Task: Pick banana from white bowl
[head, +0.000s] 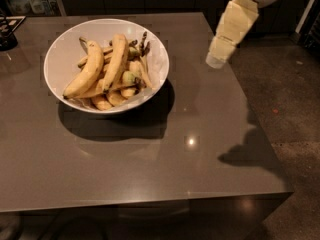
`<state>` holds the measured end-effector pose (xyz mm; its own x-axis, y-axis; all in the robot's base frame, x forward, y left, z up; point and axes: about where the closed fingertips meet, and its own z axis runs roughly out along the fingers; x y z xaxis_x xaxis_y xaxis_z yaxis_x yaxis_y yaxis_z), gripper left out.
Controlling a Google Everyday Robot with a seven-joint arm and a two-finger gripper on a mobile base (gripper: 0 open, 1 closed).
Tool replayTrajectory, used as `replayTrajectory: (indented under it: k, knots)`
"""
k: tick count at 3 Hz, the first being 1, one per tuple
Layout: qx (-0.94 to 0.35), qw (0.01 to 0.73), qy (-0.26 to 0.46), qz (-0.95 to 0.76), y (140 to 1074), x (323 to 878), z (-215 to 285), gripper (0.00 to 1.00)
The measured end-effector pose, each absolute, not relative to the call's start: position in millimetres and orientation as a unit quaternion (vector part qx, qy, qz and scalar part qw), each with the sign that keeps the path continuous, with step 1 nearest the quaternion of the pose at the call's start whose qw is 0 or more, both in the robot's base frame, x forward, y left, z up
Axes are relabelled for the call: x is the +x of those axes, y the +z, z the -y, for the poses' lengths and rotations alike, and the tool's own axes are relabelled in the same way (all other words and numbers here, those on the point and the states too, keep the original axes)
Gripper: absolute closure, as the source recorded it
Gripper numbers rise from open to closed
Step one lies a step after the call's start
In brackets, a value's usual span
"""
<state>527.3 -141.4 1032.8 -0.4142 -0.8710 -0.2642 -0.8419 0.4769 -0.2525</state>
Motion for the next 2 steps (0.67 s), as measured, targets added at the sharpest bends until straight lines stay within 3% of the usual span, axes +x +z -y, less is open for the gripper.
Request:
replayTrajectory:
  k: [2]
  knots:
    - [-0.516, 0.223, -0.019, -0.827, 1040, 542, 126, 0.00]
